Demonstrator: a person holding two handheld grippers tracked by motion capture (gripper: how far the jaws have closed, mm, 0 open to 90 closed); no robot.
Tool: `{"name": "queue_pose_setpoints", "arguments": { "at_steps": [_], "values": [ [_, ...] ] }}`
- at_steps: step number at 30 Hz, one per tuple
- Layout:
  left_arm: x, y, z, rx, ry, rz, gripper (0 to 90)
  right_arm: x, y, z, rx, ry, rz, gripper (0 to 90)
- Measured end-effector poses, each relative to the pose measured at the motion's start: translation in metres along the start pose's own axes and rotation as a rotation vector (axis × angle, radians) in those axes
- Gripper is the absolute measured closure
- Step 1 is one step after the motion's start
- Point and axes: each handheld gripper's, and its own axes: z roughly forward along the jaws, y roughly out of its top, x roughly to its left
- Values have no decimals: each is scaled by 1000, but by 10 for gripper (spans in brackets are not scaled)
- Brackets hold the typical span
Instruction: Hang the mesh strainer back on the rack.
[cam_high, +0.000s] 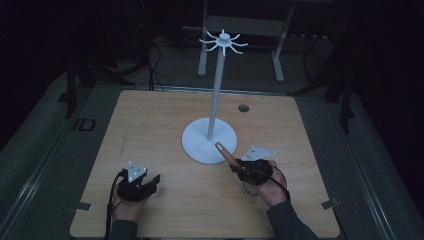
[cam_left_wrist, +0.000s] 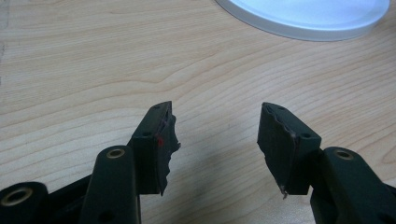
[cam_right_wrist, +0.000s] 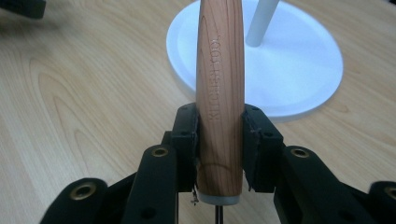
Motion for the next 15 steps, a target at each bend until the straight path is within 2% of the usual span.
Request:
{"name": "queue_pose_setpoints", "arguments": {
  "at_steps": [15],
  "values": [
    [0,0,0,-5,3,-5,459,-3,8,-7,-79,-24,23,690]
  ]
}}
